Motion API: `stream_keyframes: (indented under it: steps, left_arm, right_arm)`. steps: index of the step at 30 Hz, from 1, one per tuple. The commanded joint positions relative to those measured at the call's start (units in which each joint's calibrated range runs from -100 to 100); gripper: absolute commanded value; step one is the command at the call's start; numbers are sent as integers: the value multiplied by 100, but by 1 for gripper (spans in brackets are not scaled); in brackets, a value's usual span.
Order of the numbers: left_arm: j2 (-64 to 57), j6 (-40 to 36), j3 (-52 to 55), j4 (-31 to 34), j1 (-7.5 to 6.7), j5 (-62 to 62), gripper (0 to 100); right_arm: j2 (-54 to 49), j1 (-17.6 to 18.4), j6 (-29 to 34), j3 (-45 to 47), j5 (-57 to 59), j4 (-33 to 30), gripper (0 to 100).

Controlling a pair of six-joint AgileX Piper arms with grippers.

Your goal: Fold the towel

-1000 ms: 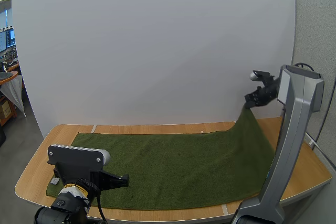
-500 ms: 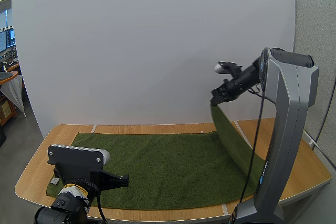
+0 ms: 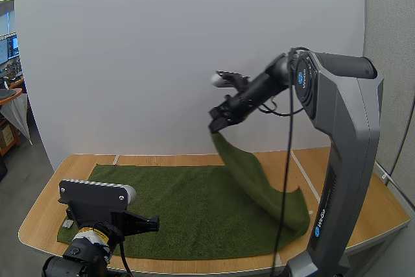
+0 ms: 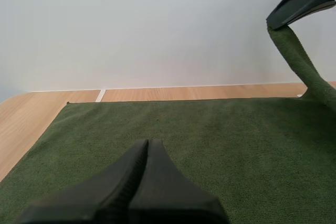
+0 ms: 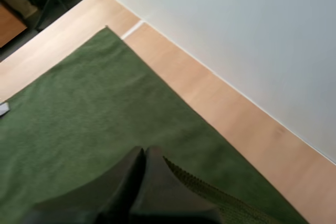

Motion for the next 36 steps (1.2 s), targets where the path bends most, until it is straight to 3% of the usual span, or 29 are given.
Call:
stream_keyframes:
  steps: [1,8,18,28,36]
  left_arm:
    - [-32,-40,0,-43,-16,-66,0]
    - [-32,-40,0,-43,-16,-66,0]
    - [-32,-40,0,-43,-16,-66,0]
    - [-32,-40,0,-43,-16,-66,0]
    - [-32,-40,0,-43,-16,-66,0]
  right_arm:
    - [-270,578,306,19,96,-120,0]
    - [-270,1137,306,19,-228,-107,0]
    - [-258,1819,493,19,-1566,-117,0]
    - [-244,2355,493,19,-3058,-117,0]
    - [134,2628,811,-205,-3832,-468,0]
